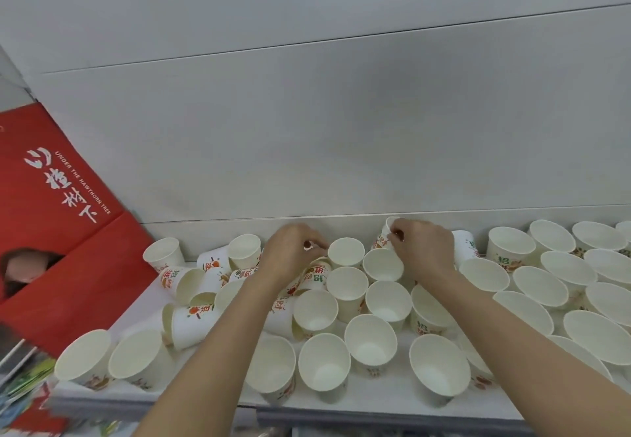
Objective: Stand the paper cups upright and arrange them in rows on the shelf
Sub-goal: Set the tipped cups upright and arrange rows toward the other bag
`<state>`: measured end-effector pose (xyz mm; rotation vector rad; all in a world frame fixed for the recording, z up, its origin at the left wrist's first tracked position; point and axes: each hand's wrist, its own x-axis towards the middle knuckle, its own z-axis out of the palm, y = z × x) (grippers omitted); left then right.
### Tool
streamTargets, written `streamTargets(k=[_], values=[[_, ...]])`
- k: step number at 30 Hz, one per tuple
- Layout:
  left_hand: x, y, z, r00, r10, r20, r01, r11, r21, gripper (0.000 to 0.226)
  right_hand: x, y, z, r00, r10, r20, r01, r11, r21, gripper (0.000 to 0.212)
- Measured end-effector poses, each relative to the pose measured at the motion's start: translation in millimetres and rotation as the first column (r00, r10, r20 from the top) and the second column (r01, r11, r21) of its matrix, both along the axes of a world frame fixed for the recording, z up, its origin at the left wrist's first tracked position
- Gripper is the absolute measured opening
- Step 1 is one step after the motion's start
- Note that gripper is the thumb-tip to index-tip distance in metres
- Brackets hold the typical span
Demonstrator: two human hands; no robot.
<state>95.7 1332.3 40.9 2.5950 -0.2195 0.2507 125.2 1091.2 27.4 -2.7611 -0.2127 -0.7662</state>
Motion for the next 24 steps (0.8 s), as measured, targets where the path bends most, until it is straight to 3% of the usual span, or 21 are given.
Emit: streamTargets(k=[3,6,8,11,13,16,20,24], values=[[-16.0,30.1,5.4,0.998,0.050,-0.030,-0.047,0.996,0.074,0.012,4.9,-13.9,-14.1,0.947,0.207,0.245,-0.138,0.953,-0.271,0.022],[-33.5,54.3,3.6,0.990,0.130,-0.045,-0.126,0.989,0.080,0.011,12.5,-21.8,-29.7,0.963,0.214,0.164,-0.137,0.912,-0.387,0.021],[-41.2,61.6,-1.8,0.982,0.180,-0.061,-0.174,0.980,0.102,0.008,9.5,-23.0,-33.4,0.980,0.175,0.097,-0.129,0.923,-0.361,0.015],[-38.1,62.2,-10.2,0.965,0.255,-0.061,-0.248,0.963,0.106,0.014,2.4,-13.2,-24.4,0.968,0.186,0.166,-0.152,0.969,-0.195,0.014],[-30.4,59.2,-12.5,0.962,0.266,-0.065,-0.258,0.960,0.110,0.019,-3.7,4.2,-11.8,0.955,0.240,0.172,-0.230,0.970,-0.075,0.011],[-18.9,53.3,-14.4,0.957,0.286,-0.040,-0.274,0.943,0.191,0.011,-13.7,34.5,4.6,0.932,0.359,0.044,-0.361,0.932,0.032,0.004],[-16.7,63.8,-21.7,0.954,0.299,0.014,-0.289,0.910,0.298,0.017,-26.5,70.8,9.0,0.881,0.444,-0.162,-0.445,0.895,0.030,0.007],[-6.4,68.7,-12.6,0.979,0.192,0.068,-0.202,0.962,0.182,0.014,-28.0,95.3,8.2,0.903,0.351,-0.250,-0.369,0.929,-0.030,0.012]])
